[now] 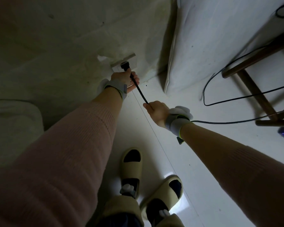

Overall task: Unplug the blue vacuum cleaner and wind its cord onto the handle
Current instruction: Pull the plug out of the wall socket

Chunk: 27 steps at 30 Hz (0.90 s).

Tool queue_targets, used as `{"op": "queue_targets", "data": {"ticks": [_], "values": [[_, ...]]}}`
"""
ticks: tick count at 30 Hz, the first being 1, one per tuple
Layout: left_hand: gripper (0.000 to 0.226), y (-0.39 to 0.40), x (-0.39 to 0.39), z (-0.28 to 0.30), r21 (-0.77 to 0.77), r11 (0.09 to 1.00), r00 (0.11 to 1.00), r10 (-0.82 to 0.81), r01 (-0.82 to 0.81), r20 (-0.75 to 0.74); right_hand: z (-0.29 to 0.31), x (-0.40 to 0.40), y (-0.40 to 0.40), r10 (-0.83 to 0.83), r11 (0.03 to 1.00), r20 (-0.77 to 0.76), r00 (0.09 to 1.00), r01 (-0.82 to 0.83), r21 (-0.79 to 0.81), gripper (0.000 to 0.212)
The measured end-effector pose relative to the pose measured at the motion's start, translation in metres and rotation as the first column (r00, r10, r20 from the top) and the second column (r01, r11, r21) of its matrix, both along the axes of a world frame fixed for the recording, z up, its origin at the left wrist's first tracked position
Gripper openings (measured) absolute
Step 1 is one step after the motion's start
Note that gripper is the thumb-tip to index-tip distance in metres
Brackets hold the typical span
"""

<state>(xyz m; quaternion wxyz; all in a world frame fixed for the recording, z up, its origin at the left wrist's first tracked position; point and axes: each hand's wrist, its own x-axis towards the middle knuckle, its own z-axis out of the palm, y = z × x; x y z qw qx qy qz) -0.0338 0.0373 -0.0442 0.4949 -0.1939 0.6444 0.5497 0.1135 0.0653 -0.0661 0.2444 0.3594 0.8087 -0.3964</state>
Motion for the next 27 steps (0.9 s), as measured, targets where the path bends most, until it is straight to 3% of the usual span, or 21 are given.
{"op": "queue_targets", "data": {"ticks": [6, 8, 14, 20, 24, 27], "values": [[0.029, -0.003, 0.008, -0.004, 0.038, 0.98, 0.98, 0.195, -0.194, -0.032, 0.003, -0.002, -0.003, -0.056, 0.996, -0.048, 0.997, 0.053, -0.069, 0.051], [0.029, -0.002, 0.012, -0.004, 0.029, 0.981, 0.98, 0.195, -0.194, -0.041, 0.004, 0.002, -0.002, -0.065, 0.995, -0.056, 0.996, 0.06, -0.085, 0.051], [0.035, -0.012, 0.022, -0.011, 0.013, 0.999, 0.998, 0.036, -0.036, -0.045, 0.006, 0.009, 0.002, 0.002, 0.995, 0.012, 1.0, -0.001, -0.101, 0.051], [0.034, -0.026, 0.067, -0.008, -0.092, 0.932, 0.936, -0.352, 0.35, -0.01, -0.004, 0.079, -0.004, 0.14, 0.988, 0.158, 0.978, -0.126, -0.093, 0.047], [0.036, -0.021, 0.096, -0.004, -0.369, 0.661, 0.662, -0.735, 0.654, -0.143, -0.017, 0.13, -0.001, 0.057, 0.998, 0.247, 0.967, -0.053, -0.023, 0.044], [0.038, -0.01, 0.117, 0.001, -0.467, 0.343, 0.344, -0.935, 0.815, -0.086, -0.023, 0.163, 0.01, -0.022, 0.999, 0.312, 0.95, 0.006, 0.049, 0.036]]}}
